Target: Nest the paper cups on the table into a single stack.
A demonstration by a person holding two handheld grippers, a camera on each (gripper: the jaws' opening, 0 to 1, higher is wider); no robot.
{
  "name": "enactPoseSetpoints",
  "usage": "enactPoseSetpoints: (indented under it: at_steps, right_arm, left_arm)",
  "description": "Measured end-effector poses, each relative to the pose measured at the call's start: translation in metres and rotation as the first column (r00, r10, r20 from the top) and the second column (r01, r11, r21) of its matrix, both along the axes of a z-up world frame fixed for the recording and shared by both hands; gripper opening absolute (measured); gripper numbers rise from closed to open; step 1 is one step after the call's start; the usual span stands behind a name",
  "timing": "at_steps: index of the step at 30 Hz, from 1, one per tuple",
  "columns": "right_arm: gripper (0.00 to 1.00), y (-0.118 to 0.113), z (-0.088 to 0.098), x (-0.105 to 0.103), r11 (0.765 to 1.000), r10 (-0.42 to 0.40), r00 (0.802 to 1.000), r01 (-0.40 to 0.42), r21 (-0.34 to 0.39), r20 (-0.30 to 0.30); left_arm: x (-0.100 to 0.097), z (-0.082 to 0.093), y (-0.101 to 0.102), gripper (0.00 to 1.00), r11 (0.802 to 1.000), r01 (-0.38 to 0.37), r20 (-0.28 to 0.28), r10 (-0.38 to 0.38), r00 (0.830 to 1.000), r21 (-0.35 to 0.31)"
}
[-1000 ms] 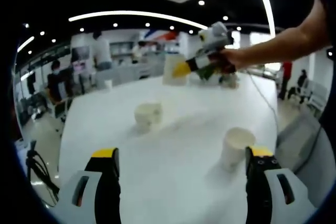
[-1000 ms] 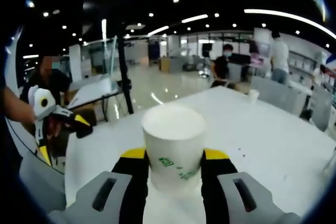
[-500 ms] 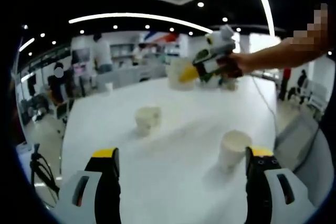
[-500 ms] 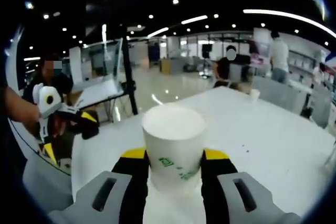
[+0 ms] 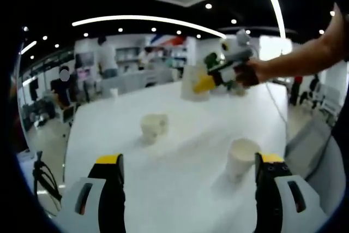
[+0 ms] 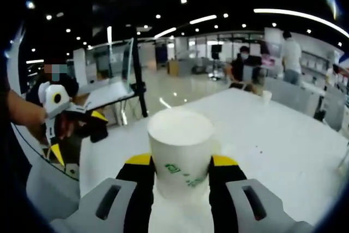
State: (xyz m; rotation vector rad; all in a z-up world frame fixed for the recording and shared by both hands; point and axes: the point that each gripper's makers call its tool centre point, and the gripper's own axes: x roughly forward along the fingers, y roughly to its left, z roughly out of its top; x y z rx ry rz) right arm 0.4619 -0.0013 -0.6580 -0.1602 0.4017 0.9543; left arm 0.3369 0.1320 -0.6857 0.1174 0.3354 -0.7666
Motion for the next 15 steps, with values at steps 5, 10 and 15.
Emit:
enactPoseSetpoints:
  at_steps: [5,10,15]
  right_arm:
    - [0.36,0.003,0.003,-0.006,1.000,0.005,1.000,-0.005,0.007,0.000]
    - [0.36,0.005,0.003,-0.011,1.000,0.014,1.000,-0.014,0.008,-0.002]
    - [0.36,0.007,0.004,-0.019,1.000,0.023,1.000,-0.023,0.009,-0.006]
  left_arm:
    - [-0.002,0.001,-0.001,0.98,1.000,0.004,-0.001,-0.004,1.000,-0.001]
    - [-0.001,0.003,0.000,0.98,1.000,0.006,-0.001,-0.006,1.000,-0.003]
    - [0.000,0.006,0.001,0.98,1.000,0.004,0.005,-0.004,1.000,-0.004]
